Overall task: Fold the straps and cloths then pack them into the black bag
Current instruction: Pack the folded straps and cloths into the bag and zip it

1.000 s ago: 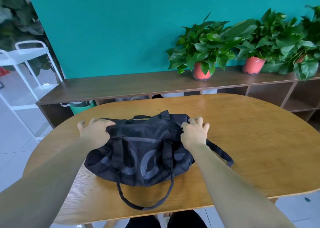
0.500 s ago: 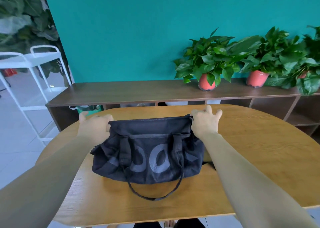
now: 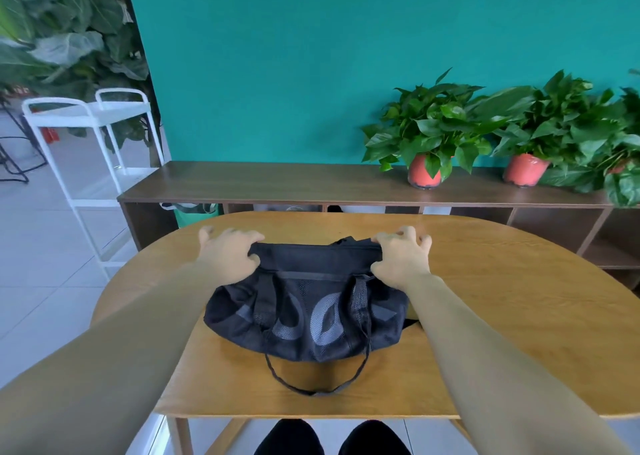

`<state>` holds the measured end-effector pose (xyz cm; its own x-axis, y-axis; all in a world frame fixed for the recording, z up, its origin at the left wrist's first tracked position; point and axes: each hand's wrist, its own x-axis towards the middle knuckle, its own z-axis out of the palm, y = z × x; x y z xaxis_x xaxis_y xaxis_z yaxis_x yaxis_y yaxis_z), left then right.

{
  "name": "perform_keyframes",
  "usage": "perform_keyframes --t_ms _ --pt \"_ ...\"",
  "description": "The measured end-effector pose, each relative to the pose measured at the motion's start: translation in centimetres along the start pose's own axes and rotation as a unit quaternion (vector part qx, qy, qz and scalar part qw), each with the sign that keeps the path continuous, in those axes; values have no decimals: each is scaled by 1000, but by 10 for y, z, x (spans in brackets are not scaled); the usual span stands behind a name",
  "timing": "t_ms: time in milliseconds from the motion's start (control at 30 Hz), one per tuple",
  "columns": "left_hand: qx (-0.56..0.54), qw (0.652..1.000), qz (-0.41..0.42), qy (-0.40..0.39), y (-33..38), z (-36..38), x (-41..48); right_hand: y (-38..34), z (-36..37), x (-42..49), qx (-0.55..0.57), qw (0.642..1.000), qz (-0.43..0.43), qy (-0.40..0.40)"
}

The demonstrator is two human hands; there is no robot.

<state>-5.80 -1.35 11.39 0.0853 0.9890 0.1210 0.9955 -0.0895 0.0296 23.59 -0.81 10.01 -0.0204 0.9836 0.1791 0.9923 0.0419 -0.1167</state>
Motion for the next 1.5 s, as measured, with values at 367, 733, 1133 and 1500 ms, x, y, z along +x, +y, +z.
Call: perform_keyframes --t_ms 367,733,1133,1500 --pt "-2 1000 3 4 11 5 37 1 7 29 -77 996 37 37" --pt "-8 998 34 -58 -14 1 137 1 19 129 -42 999 13 21" --pt "-28 995 13 -90 -37 -76 183 -30 -69 186 -20 1000 -9 -2" --pt "-57 995 -1 -79 -64 -191 238 -80 -184 247 -75 997 15 -12"
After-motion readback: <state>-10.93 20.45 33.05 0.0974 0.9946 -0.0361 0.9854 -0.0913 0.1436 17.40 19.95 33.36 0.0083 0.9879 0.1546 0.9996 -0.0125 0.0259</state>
